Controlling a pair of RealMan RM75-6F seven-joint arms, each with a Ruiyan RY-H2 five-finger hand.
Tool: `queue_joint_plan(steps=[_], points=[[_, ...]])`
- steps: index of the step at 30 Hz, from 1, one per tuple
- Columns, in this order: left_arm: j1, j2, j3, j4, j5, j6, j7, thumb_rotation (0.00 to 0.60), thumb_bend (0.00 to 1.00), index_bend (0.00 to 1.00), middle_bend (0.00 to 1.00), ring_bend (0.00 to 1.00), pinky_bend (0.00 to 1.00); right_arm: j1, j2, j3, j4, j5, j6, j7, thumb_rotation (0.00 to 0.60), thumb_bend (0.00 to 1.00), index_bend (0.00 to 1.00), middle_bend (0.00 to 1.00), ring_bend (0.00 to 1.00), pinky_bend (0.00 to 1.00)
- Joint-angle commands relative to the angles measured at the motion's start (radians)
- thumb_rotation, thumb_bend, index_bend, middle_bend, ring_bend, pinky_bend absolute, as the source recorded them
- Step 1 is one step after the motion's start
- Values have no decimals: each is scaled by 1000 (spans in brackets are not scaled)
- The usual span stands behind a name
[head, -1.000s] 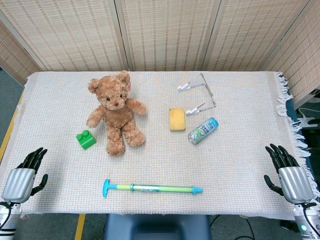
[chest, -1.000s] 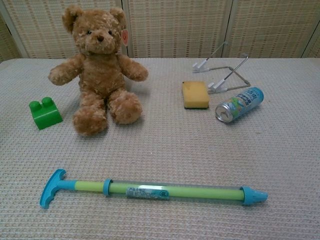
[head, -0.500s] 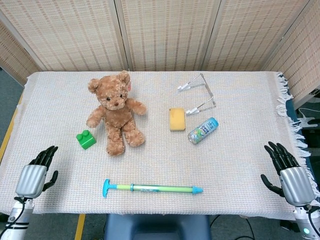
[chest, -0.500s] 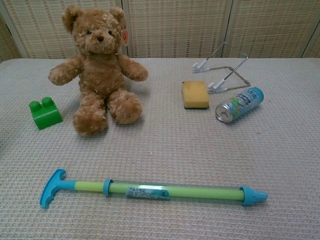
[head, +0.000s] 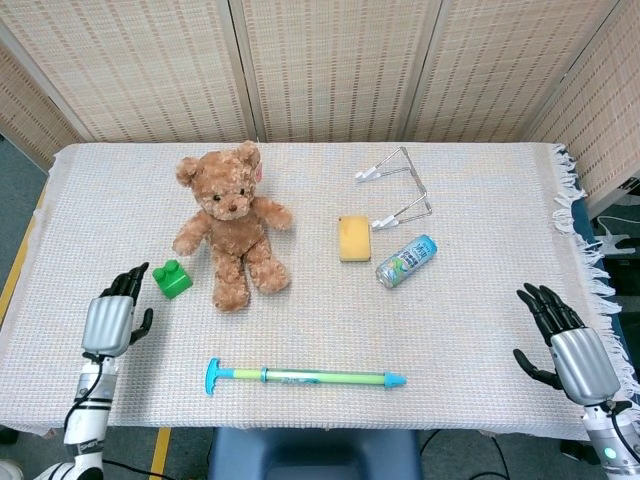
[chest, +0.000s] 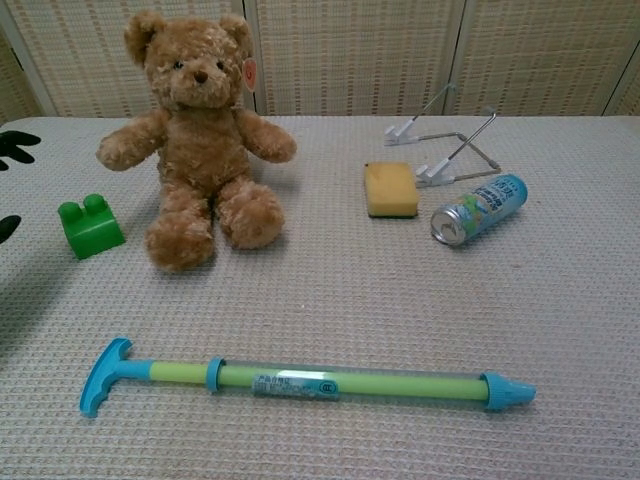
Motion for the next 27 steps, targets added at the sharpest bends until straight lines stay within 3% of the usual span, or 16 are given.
queue_joint_plan(steps=[1, 16, 27], points=[[-60, -68, -64, 11, -95, -47, 63, 600, 453, 34, 128, 157, 392, 1, 4, -5, -1, -5, -2, 7, 600, 202, 0, 22, 0, 202], [-203, -267, -254, 123, -384, -12, 141, 600, 435, 95, 198, 229, 436, -3, -9, -16, 39, -59, 62, 80, 600, 202, 0, 21, 0, 202], [-295, -360, -346, 199, -485, 12, 119, 600, 435, 151, 238, 273, 460, 10, -1, -27, 35, -59, 36, 94, 600, 202, 0, 21, 0, 202]])
